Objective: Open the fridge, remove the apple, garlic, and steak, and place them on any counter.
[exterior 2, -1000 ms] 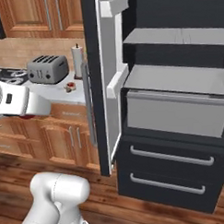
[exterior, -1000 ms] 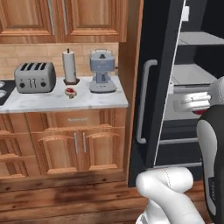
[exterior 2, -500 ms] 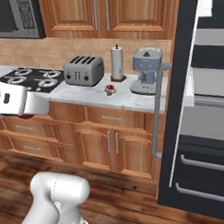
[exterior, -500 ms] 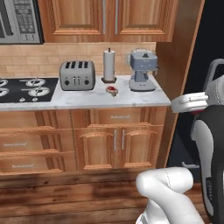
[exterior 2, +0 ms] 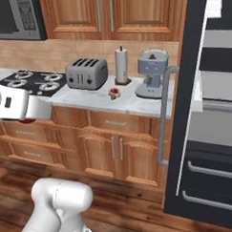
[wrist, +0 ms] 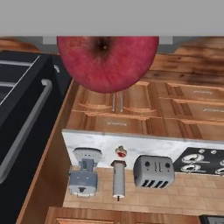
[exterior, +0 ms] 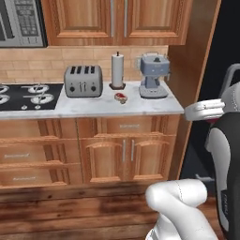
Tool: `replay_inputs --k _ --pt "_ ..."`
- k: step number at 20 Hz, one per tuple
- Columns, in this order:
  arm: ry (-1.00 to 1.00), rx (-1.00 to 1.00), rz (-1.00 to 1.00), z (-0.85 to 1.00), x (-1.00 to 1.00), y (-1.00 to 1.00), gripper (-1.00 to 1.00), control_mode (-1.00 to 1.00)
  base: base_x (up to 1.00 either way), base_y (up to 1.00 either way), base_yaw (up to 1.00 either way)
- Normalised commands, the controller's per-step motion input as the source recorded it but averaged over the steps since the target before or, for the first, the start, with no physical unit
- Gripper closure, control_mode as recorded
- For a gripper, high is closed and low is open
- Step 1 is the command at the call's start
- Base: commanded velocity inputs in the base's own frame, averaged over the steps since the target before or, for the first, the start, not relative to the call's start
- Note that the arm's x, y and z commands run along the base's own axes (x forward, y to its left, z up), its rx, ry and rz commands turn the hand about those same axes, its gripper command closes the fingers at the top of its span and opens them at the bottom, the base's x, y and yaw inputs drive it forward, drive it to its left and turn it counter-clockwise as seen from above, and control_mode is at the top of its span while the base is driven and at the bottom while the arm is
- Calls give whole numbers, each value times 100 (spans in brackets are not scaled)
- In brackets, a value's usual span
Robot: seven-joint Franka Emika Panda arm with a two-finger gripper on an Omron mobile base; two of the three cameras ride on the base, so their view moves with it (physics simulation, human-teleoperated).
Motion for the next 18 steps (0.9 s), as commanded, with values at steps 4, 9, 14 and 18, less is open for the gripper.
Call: replay_inputs --k 4,9,14,18 --pt "0 0 0 0 0 0 100 100 71 16 0" --pt "0 0 0 0 0 0 100 100 90 22 -1" --pt "0 0 0 0 0 0 100 100 91 34 -5" --pt "0 0 0 0 0 0 100 100 83 37 -6"
